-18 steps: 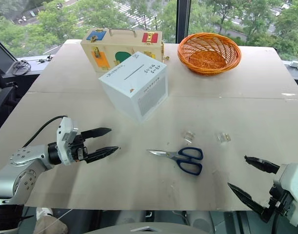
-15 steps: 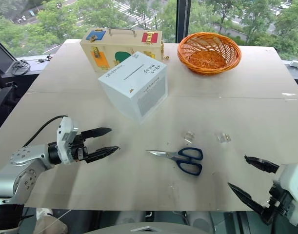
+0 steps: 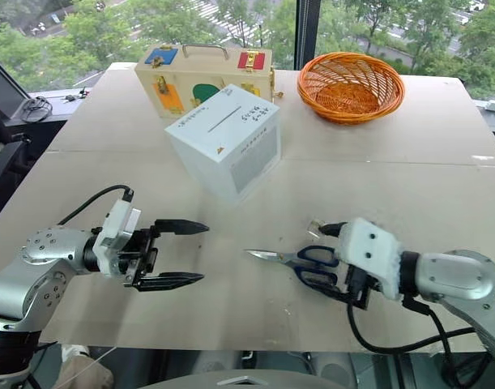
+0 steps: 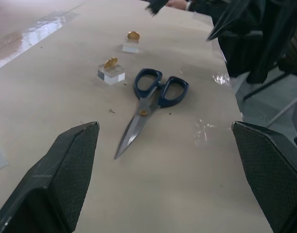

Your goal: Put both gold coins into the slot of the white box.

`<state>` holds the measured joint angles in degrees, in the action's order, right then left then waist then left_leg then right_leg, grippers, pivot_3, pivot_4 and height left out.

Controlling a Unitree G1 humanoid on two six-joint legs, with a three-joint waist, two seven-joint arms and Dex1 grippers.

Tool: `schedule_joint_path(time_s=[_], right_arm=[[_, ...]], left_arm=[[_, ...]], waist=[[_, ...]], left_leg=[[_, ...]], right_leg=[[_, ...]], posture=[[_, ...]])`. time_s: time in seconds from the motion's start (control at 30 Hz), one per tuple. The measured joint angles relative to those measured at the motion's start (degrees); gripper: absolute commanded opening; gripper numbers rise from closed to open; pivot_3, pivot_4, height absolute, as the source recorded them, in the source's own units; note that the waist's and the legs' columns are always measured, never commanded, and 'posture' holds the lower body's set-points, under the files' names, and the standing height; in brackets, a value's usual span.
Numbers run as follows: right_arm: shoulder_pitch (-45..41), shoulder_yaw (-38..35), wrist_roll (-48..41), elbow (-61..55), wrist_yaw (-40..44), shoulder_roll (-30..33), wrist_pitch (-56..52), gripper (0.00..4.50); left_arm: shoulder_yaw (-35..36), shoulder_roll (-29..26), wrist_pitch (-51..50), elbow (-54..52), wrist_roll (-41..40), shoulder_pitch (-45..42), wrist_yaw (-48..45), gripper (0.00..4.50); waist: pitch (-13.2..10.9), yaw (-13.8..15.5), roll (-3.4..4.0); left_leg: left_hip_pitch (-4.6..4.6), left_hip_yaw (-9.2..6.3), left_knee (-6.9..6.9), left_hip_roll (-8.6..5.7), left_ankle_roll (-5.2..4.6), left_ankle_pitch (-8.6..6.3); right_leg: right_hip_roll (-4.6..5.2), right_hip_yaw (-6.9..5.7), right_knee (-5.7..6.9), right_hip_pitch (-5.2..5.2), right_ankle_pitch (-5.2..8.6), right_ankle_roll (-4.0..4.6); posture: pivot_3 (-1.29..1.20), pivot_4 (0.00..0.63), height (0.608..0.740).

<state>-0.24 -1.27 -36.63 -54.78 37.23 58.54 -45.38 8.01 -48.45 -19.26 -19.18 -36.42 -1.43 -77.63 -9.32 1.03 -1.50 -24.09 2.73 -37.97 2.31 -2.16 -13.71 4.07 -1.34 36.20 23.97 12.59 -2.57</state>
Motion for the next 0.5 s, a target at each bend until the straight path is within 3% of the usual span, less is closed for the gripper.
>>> schedule_joint_path(time_s=[0.1,0.3,0.4,0.5], right_arm=[[-1.8,3.1,0.1,2.3,1.4,-2.6,0.8,4.5],[3.0,-0.9,0.2,4.0,5.7,-2.8,5.6,4.5],[8.4,-7.8,-3.7,1.5,6.2,-3.5,5.4,4.5],[18.4,-19.5,-7.7,-2.5,7.8,-5.6,6.3,4.5]], left_arm=[[-1.0,0.0,0.7,-0.5,1.3,-0.4,0.3,4.45],[-5.3,-0.2,0.0,-2.4,4.7,-2.3,2.5,4.45],[-9.8,-2.5,-2.8,-5.0,9.0,-5.1,5.2,4.45],[-15.8,-3.7,-10.6,-7.7,10.5,-13.1,6.9,4.45]], waist=[[0.0,-0.1,-0.04],[0.0,-0.1,-0.02],[0.0,0.2,-0.03],[0.0,1.0,-0.04]], left_leg=[[-0.08,-0.02,-0.05,-0.02,-0.06,-0.03],[-0.07,-0.05,-0.17,-0.02,-0.1,-0.05],[-0.01,-0.07,-0.21,-0.02,-0.1,-0.05],[0.0,-0.07,-0.25,-0.01,-0.1,-0.05]], right_leg=[[-0.02,-0.03,-0.07,-0.03,-0.01,-0.02],[-0.05,-0.1,-0.04,-0.13,-0.01,-0.07],[-0.07,-0.23,0.01,-0.24,0.09,-0.22],[-0.1,-0.3,0.04,-0.33,0.12,-0.27]], posture=[[0.0,0.15,0.74],[0.0,0.15,0.74],[0.0,0.15,0.74],[0.0,0.15,0.74]])
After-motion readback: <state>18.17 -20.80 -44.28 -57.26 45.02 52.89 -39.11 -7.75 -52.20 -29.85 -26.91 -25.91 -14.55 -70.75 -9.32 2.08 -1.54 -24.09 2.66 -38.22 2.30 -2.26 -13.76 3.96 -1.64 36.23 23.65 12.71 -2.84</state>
